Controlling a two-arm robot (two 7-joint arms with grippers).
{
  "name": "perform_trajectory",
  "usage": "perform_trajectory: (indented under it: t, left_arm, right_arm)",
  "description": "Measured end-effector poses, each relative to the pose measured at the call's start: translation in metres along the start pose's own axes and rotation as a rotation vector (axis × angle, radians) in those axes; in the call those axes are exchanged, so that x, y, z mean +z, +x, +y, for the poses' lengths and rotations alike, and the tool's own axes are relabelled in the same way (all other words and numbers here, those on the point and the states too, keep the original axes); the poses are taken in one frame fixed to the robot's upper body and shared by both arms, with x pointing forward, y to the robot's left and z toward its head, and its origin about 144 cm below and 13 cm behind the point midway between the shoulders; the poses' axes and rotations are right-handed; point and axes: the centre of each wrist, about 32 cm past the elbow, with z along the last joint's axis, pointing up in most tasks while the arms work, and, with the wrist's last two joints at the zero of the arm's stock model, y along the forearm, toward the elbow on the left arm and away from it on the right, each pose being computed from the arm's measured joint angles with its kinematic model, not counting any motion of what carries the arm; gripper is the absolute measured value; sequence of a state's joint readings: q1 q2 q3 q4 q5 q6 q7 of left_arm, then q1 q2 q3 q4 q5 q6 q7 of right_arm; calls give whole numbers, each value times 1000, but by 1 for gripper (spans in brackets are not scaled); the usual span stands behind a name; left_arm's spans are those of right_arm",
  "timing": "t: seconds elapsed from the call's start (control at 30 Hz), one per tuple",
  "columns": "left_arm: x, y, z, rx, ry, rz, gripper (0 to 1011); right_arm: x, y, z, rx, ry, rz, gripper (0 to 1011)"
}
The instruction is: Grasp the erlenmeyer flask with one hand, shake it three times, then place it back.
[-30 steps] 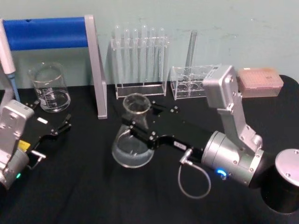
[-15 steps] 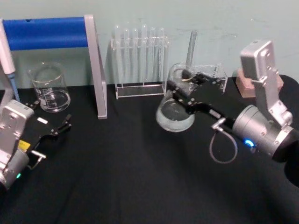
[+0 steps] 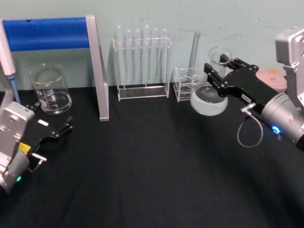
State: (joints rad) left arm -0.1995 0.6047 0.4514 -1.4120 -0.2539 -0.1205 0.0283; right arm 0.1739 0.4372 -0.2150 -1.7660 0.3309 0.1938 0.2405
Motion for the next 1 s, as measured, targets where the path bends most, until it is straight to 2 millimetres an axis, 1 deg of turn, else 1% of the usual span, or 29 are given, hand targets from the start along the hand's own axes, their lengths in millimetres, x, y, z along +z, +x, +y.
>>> perform_trajectory:
  t: [0.27, 0.5, 0.8, 1.0]
  left_arm:
    - [0, 0, 0, 0, 0, 0, 1001]
    - [0, 0, 0, 0, 0, 0, 1001]
    - [0, 0, 0, 0, 0, 0, 1001]
    - [0, 0, 0, 0, 0, 0, 1001]
  right_arm:
    - [-1, 9, -2, -44, -3, -3, 456]
    - [-1, 5, -2, -29, -3, 6, 456]
    - [3, -19, -1, 81, 13, 48, 456]
    - [6, -40, 0, 178, 24, 87, 456]
